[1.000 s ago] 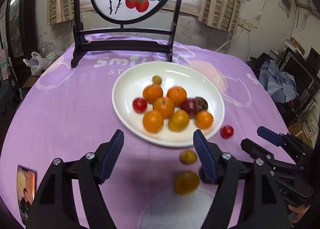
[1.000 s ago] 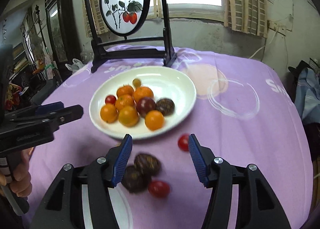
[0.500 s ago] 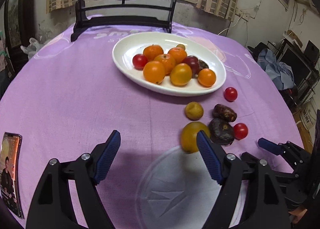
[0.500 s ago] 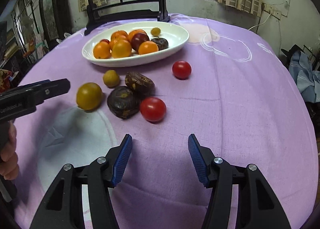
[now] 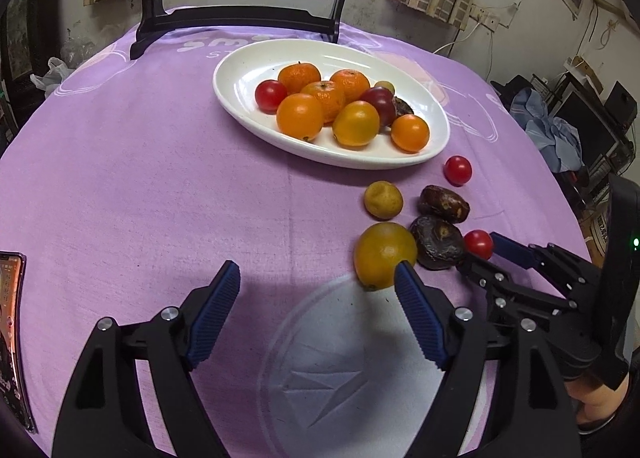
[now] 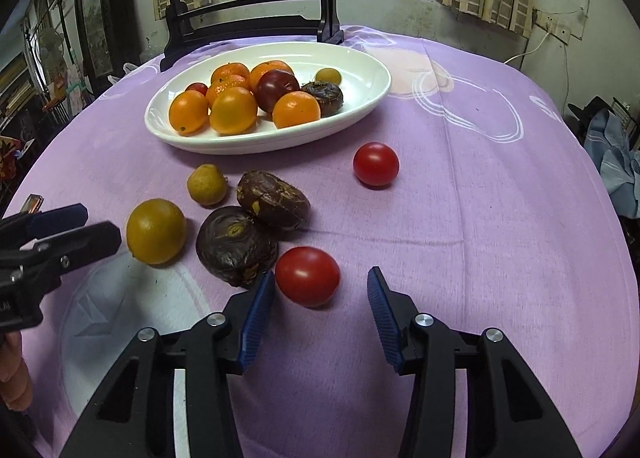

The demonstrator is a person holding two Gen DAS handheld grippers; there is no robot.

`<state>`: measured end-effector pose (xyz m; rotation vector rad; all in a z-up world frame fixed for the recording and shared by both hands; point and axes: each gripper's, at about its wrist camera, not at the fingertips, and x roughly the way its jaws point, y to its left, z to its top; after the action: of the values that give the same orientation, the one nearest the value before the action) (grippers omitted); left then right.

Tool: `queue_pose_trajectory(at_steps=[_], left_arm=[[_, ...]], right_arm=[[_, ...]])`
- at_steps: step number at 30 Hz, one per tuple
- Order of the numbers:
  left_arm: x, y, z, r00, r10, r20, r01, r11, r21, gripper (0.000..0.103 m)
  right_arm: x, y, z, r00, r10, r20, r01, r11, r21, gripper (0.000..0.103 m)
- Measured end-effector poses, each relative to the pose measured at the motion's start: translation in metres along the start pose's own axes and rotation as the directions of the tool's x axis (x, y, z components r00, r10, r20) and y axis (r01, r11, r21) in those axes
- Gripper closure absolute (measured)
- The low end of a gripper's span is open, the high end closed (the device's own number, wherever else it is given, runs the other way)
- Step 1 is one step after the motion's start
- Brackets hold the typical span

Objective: Organize fruits
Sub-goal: 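Grasp a red tomato with the right tool while the left tool grasps a yellow fruit, then lower the red tomato and yellow fruit onto the plate, opening both tools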

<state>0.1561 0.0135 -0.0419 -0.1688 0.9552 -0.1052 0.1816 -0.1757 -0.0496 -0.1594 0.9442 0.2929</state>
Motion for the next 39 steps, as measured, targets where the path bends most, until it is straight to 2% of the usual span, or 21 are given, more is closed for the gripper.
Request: queue_pose_trajectory(at_steps=[2,5,11,20,26,32,34,36,38,39], left_arm=[[0.0,-0.001,0.0,1.0,-0.007,-0.003,0.007,1.0,0.005,0.025],[0.001,-0.003,-0.001,1.0,-0.005,-0.005,0.005,1.0,0.015,0.025],[0.004,-0.005,-0.002,1.0,-0.004,-0.01,0.005,1.0,0.023,0.025],[0.011,-0.019,-0.011,1.0,0.013,-0.016,-0.011,0.996,0.093,0.025],[0.022,-0.026,-0.011,0.998,0.06,-0.031,-0.056,0.992,0.115,0.026],[0.036,-0.04,-0.002,0.992,0.121,-0.03,-0.115,0.981,0.157,0.031],[0.039,-0.045,0.003,0.991,0.129,-0.022,-0.124,0.978,0.169,0.036],[0.04,-0.05,0.005,0.992,0.123,-0.016,-0.118,0.976,0.183,0.054],[0.039,-0.056,0.006,0.994,0.107,-0.017,-0.102,0.974,0.205,0.066],[0.039,-0.057,0.005,0.993,0.115,-0.016,-0.109,0.972,0.209,0.066]], right_arm=[[0.001,0.0,0.003,1.0,0.005,0.007,-0.005,1.0,-0.002,0.067],[0.003,0.001,0.005,1.0,0.012,0.01,-0.012,1.0,0.002,0.073],[-0.009,0.001,-0.004,1.0,-0.016,0.007,0.016,0.999,0.028,0.073],[-0.028,-0.005,-0.032,0.999,0.035,0.012,-0.035,0.997,0.067,0.073],[-0.033,-0.008,-0.037,0.998,0.062,0.025,-0.064,0.995,0.082,0.073],[-0.039,-0.01,-0.037,0.995,0.088,0.043,-0.091,0.993,0.08,0.073],[-0.04,-0.01,-0.037,0.994,0.093,0.05,-0.096,0.993,0.074,0.073],[-0.041,-0.01,-0.036,0.994,0.097,0.057,-0.101,0.993,0.069,0.073],[-0.042,-0.01,-0.036,0.993,0.099,0.063,-0.103,0.993,0.063,0.073],[-0.042,-0.011,-0.036,0.993,0.096,0.063,-0.1,0.993,0.063,0.073]])
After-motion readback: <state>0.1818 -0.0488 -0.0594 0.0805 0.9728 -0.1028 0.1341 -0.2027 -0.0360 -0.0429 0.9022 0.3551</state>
